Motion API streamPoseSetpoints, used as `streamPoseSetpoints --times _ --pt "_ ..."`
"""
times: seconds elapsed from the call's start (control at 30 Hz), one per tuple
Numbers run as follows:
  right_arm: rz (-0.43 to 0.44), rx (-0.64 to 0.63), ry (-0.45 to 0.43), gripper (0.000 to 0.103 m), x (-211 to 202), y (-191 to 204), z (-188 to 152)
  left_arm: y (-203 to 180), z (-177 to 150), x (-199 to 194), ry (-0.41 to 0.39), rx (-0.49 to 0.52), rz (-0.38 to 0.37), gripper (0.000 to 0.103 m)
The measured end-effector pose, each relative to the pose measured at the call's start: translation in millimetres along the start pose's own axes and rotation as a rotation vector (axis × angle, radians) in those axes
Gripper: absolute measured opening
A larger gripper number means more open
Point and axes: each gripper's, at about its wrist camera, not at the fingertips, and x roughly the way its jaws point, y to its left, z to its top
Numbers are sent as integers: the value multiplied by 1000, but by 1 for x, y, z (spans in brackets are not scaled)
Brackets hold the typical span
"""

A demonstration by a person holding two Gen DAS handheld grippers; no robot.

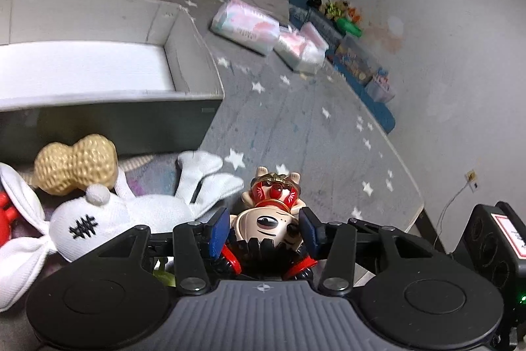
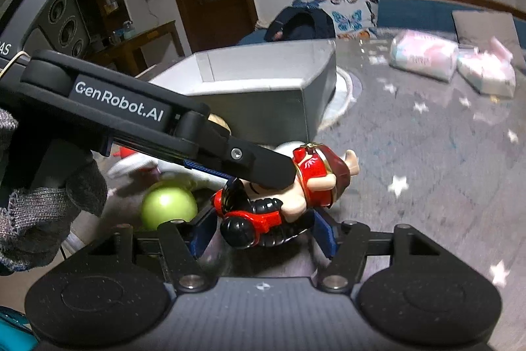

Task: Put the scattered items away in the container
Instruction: 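Lift the held doll with both grippers and carry it over the box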

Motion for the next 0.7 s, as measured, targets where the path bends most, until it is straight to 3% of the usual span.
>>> streamPoseSetpoints --times 0.2,0.37,0.7 --pt "5 -96 -65 63 -9 7 39 -7 25 -29 -147 11 6 49" --pt "14 -208 -90 63 7 15 83 10 58 -41 -242 -29 23 49" --pt "92 -303 20 63 83 16 154 75 122 -23 -278 -175 72 49"
